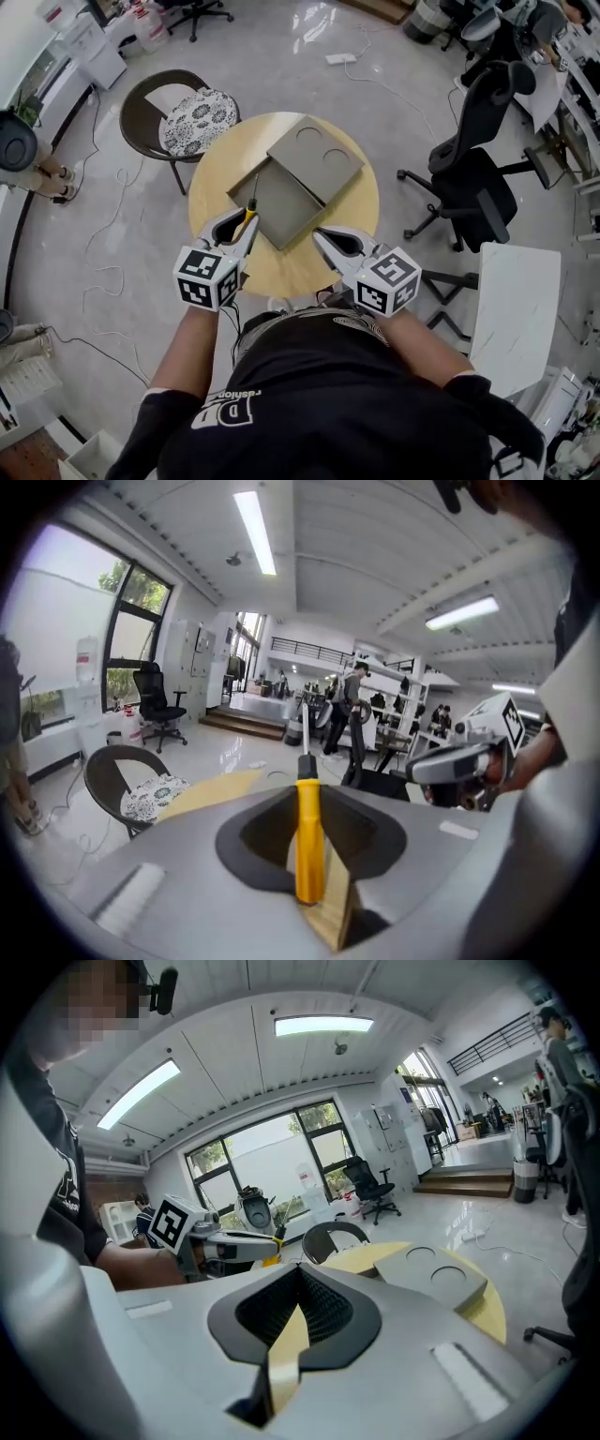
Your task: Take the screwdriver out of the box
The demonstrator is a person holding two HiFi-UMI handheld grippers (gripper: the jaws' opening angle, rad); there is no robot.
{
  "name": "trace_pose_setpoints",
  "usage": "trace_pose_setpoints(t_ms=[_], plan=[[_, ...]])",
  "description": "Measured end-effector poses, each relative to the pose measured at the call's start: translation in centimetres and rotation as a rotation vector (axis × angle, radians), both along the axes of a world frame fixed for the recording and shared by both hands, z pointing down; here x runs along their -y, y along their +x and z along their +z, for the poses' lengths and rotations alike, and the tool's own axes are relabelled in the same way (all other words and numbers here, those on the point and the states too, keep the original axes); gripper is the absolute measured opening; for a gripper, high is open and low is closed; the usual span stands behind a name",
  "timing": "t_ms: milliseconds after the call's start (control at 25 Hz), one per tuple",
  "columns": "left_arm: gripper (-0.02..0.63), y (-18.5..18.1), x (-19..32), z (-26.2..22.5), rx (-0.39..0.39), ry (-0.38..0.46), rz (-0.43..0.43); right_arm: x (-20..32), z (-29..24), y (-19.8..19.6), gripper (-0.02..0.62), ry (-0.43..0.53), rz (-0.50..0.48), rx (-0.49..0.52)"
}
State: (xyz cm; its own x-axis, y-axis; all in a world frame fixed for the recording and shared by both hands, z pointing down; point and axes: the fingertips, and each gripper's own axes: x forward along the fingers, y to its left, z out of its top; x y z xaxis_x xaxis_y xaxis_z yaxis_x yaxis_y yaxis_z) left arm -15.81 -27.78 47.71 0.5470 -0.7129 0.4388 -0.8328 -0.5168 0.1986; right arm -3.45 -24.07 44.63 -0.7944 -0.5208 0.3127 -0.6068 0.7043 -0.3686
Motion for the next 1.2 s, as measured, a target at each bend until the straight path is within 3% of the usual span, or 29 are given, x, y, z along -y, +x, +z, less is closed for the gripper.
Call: trace_pose_setpoints(t_ms=[120, 320, 480, 760, 1200], plan=[[0.138, 0.8, -1.3, -1.3, -0.095, 0.006, -0.005, 0.0, -0.3, -0.3, -0.003, 0.015, -0.003, 0.001], [0.138, 2.4, -3.1, -2.6, -0.156, 0.02, 0.024, 0.2, -0.6, -0.8, -0.003, 0.031, 0.002, 0.004], [0.138, 2.8, -4.0, -2.7, -0.168, 0.027, 0.041, 0.3, -0.7, -0.9, -0.003, 0.042, 0.006, 0.003], [0.138, 1.7, -4.7, -3.7, -0.235, 0.016, -0.005, 0.2, -0.5, -0.5, -0.003, 0.047, 0.018, -0.008], [0.138, 2.1, -5.1, -4.8, -0.252, 0.034, 0.004, 0.3, -0.1, 0.0, -0.003, 0.038, 0.029, 0.005]])
